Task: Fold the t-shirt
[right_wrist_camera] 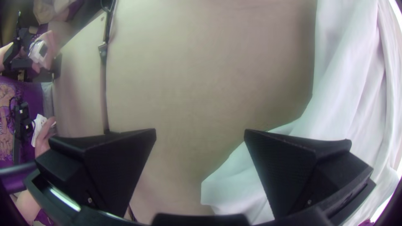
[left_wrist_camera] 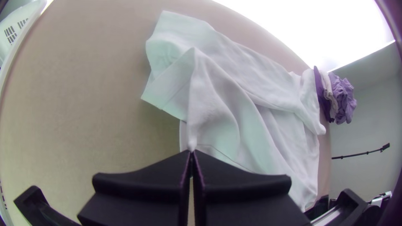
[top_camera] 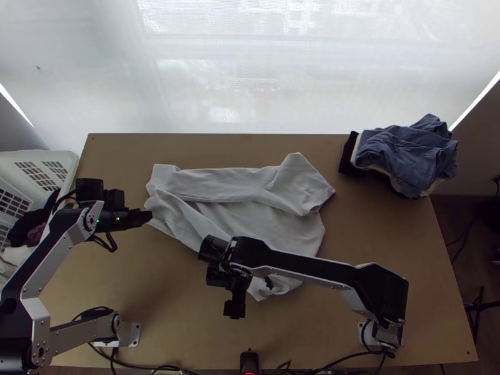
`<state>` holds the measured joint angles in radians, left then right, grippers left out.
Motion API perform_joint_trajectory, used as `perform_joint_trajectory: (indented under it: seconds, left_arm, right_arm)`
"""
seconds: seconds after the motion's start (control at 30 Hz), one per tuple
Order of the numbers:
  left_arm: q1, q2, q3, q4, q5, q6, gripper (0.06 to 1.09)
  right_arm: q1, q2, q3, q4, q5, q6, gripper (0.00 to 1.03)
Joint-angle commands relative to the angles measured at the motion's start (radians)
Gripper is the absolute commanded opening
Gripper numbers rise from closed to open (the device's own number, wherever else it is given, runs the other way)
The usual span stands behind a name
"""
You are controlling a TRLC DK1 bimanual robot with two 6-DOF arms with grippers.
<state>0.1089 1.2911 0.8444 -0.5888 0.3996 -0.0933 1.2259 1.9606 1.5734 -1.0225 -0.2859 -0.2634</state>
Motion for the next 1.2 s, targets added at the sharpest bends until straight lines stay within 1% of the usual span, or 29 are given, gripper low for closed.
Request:
perform_joint_trajectory:
  seconds: [0.0,0.2,0.37,0.6,0.67,0.7,0.83,0.87,0.93,1.0,1.1,1.17]
  left_arm:
    - [0.018,0.002,-0.016,0.003,0.01,0.01,0.09]
    - [0.032,0.004,-0.024,0.004,0.013,0.026,0.09]
    - [0.032,0.005,-0.024,0.004,0.019,0.027,0.09]
    - [0.037,0.007,-0.025,0.004,0.021,0.029,0.09]
    - [0.037,0.007,-0.025,0.004,0.024,0.029,0.09]
    - [0.037,0.007,-0.025,0.004,0.025,0.029,0.09]
    - [0.038,0.007,-0.027,0.004,0.027,0.029,0.09]
    - [0.038,0.007,-0.027,0.004,0.027,0.029,0.09]
    - [0.043,0.007,-0.028,0.004,0.027,0.03,0.09]
    - [0.048,0.008,-0.03,0.004,0.028,0.032,0.09]
    - [0.052,0.008,-0.03,0.004,0.03,0.035,0.09]
    - [0.057,0.008,-0.03,0.004,0.03,0.035,0.09]
  right_arm:
    - [-0.057,0.057,0.004,0.033,0.004,-0.007,0.98]
    - [-0.152,0.077,0.002,0.047,0.042,-0.011,0.98]
    - [-0.194,0.078,-0.012,0.047,0.063,-0.019,0.98]
    - [-0.21,0.067,-0.029,0.047,0.097,-0.017,0.97]
    - [-0.207,0.067,-0.027,0.05,0.105,-0.011,0.94]
    - [-0.206,0.067,-0.029,0.055,0.106,-0.01,0.91]
    - [-0.184,0.069,-0.044,0.073,0.133,0.01,0.91]
    - [-0.178,0.07,-0.049,0.078,0.137,0.015,0.89]
    - [-0.166,0.072,-0.067,0.099,0.143,0.016,0.8]
    - [-0.155,0.073,-0.078,0.113,0.145,0.016,0.63]
    - [-0.14,0.072,-0.095,0.141,0.151,0.015,0.34]
    - [-0.132,0.072,-0.098,0.151,0.162,0.015,0.17]
